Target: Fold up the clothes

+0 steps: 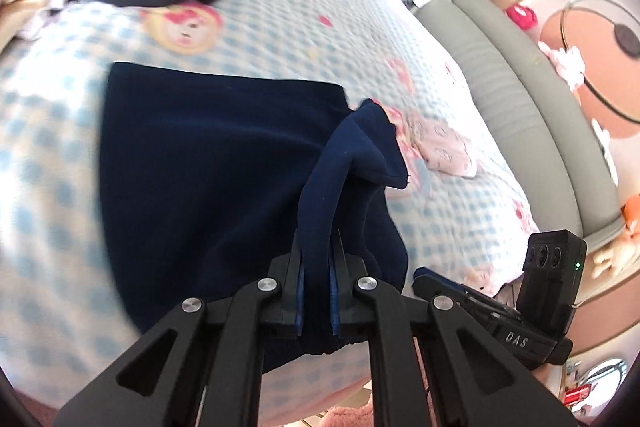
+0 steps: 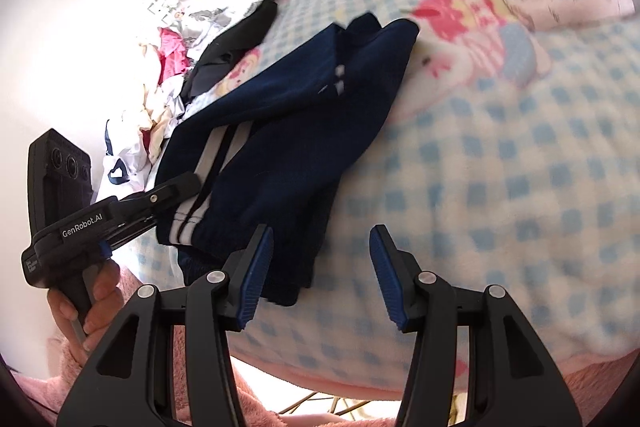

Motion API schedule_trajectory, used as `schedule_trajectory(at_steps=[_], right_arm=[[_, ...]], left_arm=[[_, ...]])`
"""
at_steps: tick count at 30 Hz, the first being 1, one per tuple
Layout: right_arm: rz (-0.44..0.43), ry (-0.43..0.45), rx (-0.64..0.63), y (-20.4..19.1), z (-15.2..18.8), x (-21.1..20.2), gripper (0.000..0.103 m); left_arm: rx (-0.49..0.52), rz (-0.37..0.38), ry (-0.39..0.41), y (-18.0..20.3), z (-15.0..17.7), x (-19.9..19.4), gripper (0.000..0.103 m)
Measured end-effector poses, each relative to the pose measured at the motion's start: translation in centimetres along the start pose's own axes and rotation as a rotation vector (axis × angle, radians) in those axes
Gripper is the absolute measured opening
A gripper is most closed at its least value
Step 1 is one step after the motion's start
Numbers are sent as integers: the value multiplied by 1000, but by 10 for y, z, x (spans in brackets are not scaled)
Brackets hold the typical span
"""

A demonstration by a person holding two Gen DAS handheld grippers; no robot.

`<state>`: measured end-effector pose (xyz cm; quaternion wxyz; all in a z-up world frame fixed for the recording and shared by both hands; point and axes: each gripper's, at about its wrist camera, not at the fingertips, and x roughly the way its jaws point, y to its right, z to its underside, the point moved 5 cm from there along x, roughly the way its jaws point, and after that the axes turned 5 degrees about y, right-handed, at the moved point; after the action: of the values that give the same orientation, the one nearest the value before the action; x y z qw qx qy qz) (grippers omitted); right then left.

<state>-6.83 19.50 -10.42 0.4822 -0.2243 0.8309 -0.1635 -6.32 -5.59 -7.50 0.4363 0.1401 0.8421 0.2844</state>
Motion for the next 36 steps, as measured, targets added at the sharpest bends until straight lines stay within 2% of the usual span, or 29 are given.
schedule_trajectory(at_steps=[2, 4, 7, 10, 13, 16, 19, 21, 22, 24, 26, 27, 28, 29, 32, 34, 35, 36], right_arm=[[-9, -3, -17, -6, -3, 2, 52], [-19, -24, -30, -14, -3, 9, 52], [-34, -43, -55, -26, 0, 18, 52], [-51, -59, -79, -38, 5, 26, 52], [-56, -44, -81, -43, 4, 27, 52], [-68, -36, -82, -50, -1, 28, 52], [-31, -51, -124, -55, -2, 36, 53], [51, -98, -161, -48, 6, 51, 53], [94, -123, -175, -43, 11, 58, 53], [84, -125, -130, -35, 16, 59, 53], [74, -125, -87, -28, 21, 59, 53], [63, -109, -81, -29, 20, 54, 53], [54, -88, -92, -31, 17, 49, 53], [46, -69, -102, -33, 14, 45, 53], [29, -91, -87, -32, 11, 54, 60], [20, -120, -67, -30, 13, 66, 60], [16, -140, -55, -28, 16, 73, 59], [19, -136, -66, -31, 18, 74, 48]], left_arm=[[-33, -22, 12, -8, -2, 6, 9], [-76, -38, 13, -17, 13, -3, 9], [-109, -43, 2, -44, 18, -15, 9], [-84, -28, -58, -41, 21, -7, 9], [-32, -79, -64, -34, 29, -2, 9], [-29, -75, -32, -32, 30, -7, 9], [-30, -73, 0, -35, 31, -13, 9], [-46, -112, -32, -48, 34, -4, 10], [-60, -128, -55, -53, 37, -1, 14], [-70, -126, -71, -56, 41, -1, 15], [-47, -104, -40, -49, 38, -7, 31], [-36, -93, -25, -45, 37, -11, 36], [-25, -86, -13, -42, 35, -13, 44], [-17, -102, -27, -42, 35, -10, 50], [-76, -168, -71, -57, 39, 4, 50], [-103, -158, -48, -59, 41, 3, 50], [-97, -161, -47, -58, 41, 4, 50], [-85, -168, -49, -57, 42, 4, 48]])
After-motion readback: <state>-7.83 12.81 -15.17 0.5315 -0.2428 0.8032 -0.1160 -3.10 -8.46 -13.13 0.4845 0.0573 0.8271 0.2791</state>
